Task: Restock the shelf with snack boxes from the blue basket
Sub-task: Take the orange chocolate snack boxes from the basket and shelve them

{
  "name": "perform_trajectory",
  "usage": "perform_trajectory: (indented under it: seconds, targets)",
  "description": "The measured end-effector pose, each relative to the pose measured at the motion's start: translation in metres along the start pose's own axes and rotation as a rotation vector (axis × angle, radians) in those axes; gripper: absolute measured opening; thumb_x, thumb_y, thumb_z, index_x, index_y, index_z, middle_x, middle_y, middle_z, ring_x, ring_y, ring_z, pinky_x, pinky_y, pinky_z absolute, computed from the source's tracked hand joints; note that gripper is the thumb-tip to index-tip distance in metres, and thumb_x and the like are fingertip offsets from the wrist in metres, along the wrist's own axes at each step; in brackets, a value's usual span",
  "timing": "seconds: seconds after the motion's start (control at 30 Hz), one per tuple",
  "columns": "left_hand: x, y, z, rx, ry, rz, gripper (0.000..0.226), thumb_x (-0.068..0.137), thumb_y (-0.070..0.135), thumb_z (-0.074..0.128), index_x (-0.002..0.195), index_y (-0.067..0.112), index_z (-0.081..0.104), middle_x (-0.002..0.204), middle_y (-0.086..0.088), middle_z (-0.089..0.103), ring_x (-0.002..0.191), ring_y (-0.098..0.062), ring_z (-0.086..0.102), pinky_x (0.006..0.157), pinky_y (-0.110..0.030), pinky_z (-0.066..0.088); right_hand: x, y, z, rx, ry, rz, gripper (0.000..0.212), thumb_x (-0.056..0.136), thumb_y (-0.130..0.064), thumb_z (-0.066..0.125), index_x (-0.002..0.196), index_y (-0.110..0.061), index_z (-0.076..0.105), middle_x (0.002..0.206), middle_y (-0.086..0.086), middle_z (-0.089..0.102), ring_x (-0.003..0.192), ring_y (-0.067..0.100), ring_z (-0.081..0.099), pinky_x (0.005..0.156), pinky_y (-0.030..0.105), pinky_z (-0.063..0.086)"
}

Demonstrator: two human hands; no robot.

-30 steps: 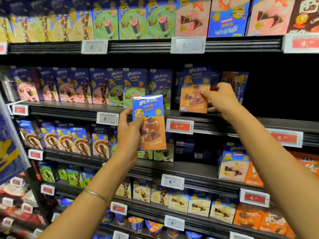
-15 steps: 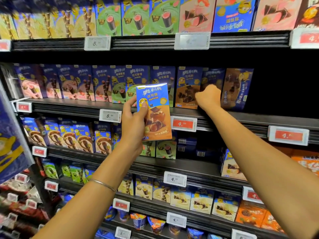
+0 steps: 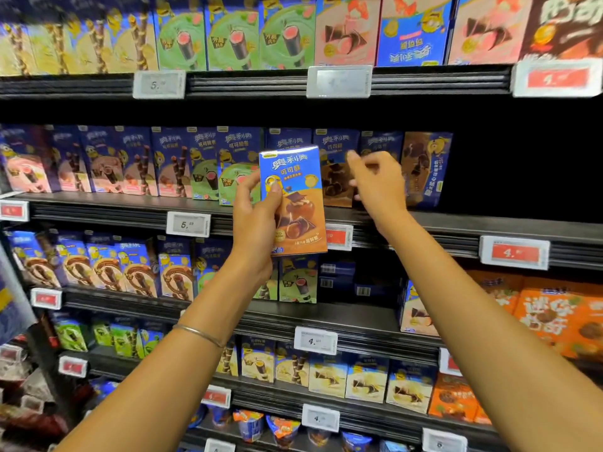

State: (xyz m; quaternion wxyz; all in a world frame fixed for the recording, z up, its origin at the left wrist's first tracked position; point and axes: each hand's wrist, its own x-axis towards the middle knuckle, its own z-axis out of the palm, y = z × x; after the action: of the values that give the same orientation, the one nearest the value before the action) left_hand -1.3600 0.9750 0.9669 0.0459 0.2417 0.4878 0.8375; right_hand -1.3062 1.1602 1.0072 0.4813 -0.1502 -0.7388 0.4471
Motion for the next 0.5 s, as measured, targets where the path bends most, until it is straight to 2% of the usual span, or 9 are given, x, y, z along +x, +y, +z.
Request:
perform_trajectory:
  seconds: [0.07,0.13,0.23,0.3,0.37,0.43,0.5]
  targets:
    - [0.001,-0.001,0.015,-0.012,-0.016,0.014,0.024,0.109,0.023,0.058,0.133,0.026,0.054,0.119,-0.005,0.077,0.092,-0.02,0.078,0.071,-0.037,0.065,-0.014,-0.012,-0.002,0.146,-0.262,0.05,0.033,0.097,-0.054,0.058,0.103,-0.021,0.061,0.1,-0.001,0.074,0.088,0.013,0.075,0.074,0.034,0.063]
    - [0.004,-0.002,0.03,-0.019,-0.032,0.044,0.027,0.109,0.02,0.058,0.135,0.024,0.052,0.118,-0.001,0.077,0.094,-0.018,0.077,0.074,-0.035,0.066,-0.022,-0.018,-0.003,0.17,-0.403,0.075,0.034,0.095,-0.049,0.065,0.11,-0.019,0.061,0.104,0.0,0.076,0.087,0.011,0.076,0.066,0.028,0.062]
    - [0.011,-0.002,0.052,0.033,-0.057,0.109,0.024,0.109,0.016,0.057,0.13,0.025,0.05,0.096,0.014,0.078,0.082,-0.006,0.076,0.071,-0.033,0.064,-0.021,-0.023,-0.012,0.115,-0.363,0.05,0.04,0.092,-0.036,0.072,0.123,-0.015,0.057,0.107,-0.001,0.075,0.085,0.009,0.076,0.069,0.03,0.063]
    - [0.018,-0.002,0.063,0.129,-0.08,0.148,0.025,0.108,0.016,0.059,0.13,0.025,0.05,0.107,0.011,0.073,0.085,-0.009,0.075,0.079,-0.042,0.064,-0.011,-0.023,-0.024,0.116,-0.321,0.069,0.039,0.092,-0.033,0.073,0.123,-0.014,0.059,0.105,-0.001,0.076,0.083,0.01,0.077,0.068,0.033,0.064]
    - [0.025,-0.003,0.073,0.237,-0.115,0.148,0.036,0.106,0.016,0.063,0.138,0.02,0.049,0.116,-0.002,0.072,0.096,-0.02,0.077,0.086,-0.047,0.064,0.002,-0.018,-0.038,0.128,-0.252,0.076,0.037,0.092,-0.031,0.074,0.121,-0.014,0.06,0.104,0.0,0.076,0.082,0.011,0.077,0.064,0.032,0.063]
    - [0.032,-0.006,0.08,0.342,-0.154,0.14,0.052,0.101,0.014,0.069,0.147,0.017,0.046,0.118,-0.009,0.073,0.105,-0.026,0.076,0.089,-0.045,0.064,0.014,-0.009,-0.049,0.154,-0.18,0.077,0.032,0.091,-0.028,0.075,0.115,-0.014,0.06,0.104,0.002,0.076,0.08,0.012,0.077,0.06,0.03,0.061]
    - [0.039,-0.011,0.084,0.504,-0.181,0.189,0.063,0.096,0.02,0.076,0.15,0.019,0.045,0.127,-0.006,0.068,0.114,-0.024,0.071,0.095,-0.043,0.061,0.024,0.003,-0.058,0.154,-0.111,0.095,0.027,0.089,-0.027,0.077,0.106,-0.019,0.058,0.105,0.005,0.075,0.08,0.014,0.077,0.059,0.03,0.059]
